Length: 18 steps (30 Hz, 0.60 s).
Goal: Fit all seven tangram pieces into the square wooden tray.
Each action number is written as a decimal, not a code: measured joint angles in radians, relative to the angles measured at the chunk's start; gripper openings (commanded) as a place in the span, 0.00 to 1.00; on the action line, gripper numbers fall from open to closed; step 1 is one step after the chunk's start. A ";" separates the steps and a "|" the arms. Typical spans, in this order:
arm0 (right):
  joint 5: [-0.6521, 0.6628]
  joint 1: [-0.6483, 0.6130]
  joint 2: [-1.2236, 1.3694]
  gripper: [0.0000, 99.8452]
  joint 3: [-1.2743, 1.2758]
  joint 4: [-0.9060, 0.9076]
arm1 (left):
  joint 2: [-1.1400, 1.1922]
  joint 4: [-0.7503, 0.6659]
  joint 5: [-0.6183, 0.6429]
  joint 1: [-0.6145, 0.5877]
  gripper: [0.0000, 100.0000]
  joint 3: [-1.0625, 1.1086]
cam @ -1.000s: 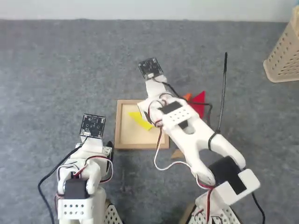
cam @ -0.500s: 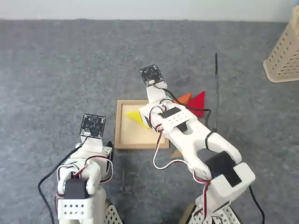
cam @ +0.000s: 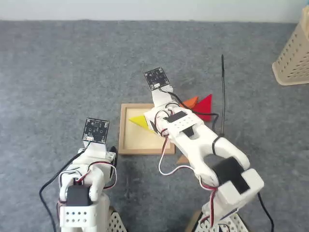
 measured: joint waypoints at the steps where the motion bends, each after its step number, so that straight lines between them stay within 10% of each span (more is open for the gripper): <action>1: 0.000 0.000 -0.020 0.01 0.015 0.000 | 0.000 0.000 0.000 0.000 0.13 0.000; 18: 0.000 -0.012 0.025 0.01 0.014 -0.006 | 0.000 0.000 0.000 0.000 0.13 0.000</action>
